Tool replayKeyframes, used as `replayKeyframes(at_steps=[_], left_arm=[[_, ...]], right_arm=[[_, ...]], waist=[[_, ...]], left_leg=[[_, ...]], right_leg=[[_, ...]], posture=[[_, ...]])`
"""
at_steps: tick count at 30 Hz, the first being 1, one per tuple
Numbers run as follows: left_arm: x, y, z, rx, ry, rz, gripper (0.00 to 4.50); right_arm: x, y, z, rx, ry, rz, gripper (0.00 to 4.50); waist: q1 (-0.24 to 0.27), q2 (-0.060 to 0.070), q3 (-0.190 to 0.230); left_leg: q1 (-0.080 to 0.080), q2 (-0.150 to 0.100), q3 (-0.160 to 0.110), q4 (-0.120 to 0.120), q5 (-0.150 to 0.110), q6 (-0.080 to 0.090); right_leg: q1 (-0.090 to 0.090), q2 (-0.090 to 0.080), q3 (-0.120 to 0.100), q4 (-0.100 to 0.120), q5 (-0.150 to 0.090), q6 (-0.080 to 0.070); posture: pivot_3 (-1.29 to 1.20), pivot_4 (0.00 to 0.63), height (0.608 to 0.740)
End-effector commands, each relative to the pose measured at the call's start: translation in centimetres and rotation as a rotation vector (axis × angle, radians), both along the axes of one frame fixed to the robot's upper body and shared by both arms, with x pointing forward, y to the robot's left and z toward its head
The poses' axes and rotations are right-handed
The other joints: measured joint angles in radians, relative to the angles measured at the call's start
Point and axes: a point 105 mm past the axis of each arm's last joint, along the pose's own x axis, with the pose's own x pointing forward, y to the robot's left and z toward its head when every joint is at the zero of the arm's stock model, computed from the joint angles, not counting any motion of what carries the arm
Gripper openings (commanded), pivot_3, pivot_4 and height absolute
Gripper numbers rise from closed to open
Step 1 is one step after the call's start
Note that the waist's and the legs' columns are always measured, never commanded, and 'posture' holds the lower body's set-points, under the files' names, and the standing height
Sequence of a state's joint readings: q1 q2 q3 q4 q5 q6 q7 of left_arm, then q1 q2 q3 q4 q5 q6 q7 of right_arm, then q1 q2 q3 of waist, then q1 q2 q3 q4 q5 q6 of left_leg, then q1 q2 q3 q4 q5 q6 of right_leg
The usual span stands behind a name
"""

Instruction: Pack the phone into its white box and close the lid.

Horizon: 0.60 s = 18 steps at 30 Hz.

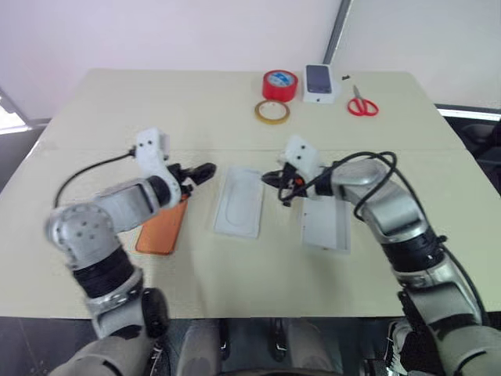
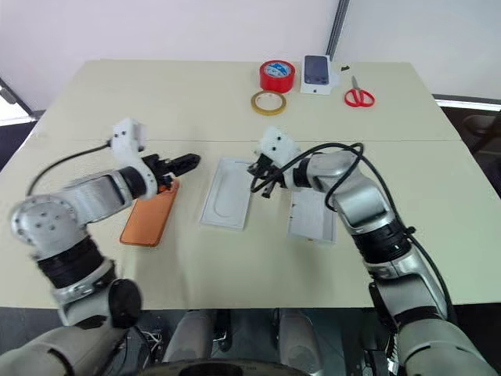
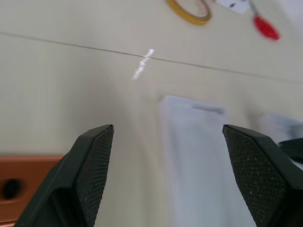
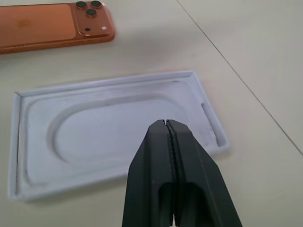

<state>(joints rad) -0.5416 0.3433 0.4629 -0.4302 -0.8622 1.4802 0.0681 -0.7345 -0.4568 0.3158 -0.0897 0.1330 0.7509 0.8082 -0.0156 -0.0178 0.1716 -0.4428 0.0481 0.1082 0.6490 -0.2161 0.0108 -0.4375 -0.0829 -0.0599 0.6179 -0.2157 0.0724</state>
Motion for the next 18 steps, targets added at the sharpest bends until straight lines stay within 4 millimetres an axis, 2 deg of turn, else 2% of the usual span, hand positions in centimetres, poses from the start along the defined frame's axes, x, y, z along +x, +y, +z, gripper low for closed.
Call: replayKeyframes(at_steps=[1, 4, 8, 12, 15, 18], left_arm=[[-0.8, 1.7, 0.7, 0.12, -0.123, -0.046, 3.86], [-2.1, 3.3, 0.2, 0.232, -0.157, -0.109, 3.86], [-3.9, 3.7, -1.5, 0.354, -0.148, -0.212, 3.86], [-4.9, 3.7, -2.5, 0.363, -0.138, -0.254, 3.86], [-5.6, 3.4, -3.0, 0.36, -0.134, -0.277, 3.86], [-6.1, 3.3, -3.2, 0.356, -0.132, -0.287, 3.86]], right_arm=[[1.0, 1.5, 0.3, -0.026, -0.038, -0.039, 0.05], [1.8, 2.6, -1.1, -0.091, -0.041, -0.065, 0.05], [2.5, 3.6, -2.4, -0.154, -0.051, -0.075, 0.05], [2.8, 4.2, -3.3, -0.181, -0.045, -0.076, 0.05], [3.1, 3.8, -4.2, -0.238, -0.06, -0.08, 0.05], [3.0, 3.6, -4.0, -0.246, -0.074, -0.065, 0.05]], waist=[[-0.003, 0.0, 0.0], [-0.004, 0.0, 0.0], [0.0, 0.001, 0.0], [-0.003, 0.001, 0.0], [-0.005, 0.001, 0.0], [-0.006, 0.001, 0.0]], left_leg=[[0.0, 0.0, 0.0, 0.0, 0.001, -0.001], [-0.001, 0.002, 0.0, -0.001, 0.001, -0.004], [-0.002, 0.001, 0.001, -0.003, 0.0, -0.006], [-0.006, 0.0, 0.002, -0.004, -0.001, -0.006], [-0.011, 0.0, 0.003, -0.004, 0.0, -0.006], [-0.013, 0.001, 0.003, -0.005, 0.0, -0.007]], right_leg=[[-0.002, 0.0, 0.0, 0.001, 0.0, 0.0], [-0.005, 0.0, 0.0, 0.002, 0.001, -0.002], [-0.007, -0.005, 0.0, -0.001, 0.001, -0.003], [-0.012, -0.008, 0.001, -0.004, 0.002, -0.005], [-0.019, -0.008, 0.002, -0.002, 0.002, -0.005], [-0.02, -0.007, 0.002, 0.0, 0.002, -0.005]], posture=[[0.0, 0.15, 0.74], [0.0, 0.15, 0.74], [0.0, 0.15, 0.74], [0.0, 0.15, 0.74], [0.0, 0.15, 0.74], [0.0, 0.15, 0.74]])
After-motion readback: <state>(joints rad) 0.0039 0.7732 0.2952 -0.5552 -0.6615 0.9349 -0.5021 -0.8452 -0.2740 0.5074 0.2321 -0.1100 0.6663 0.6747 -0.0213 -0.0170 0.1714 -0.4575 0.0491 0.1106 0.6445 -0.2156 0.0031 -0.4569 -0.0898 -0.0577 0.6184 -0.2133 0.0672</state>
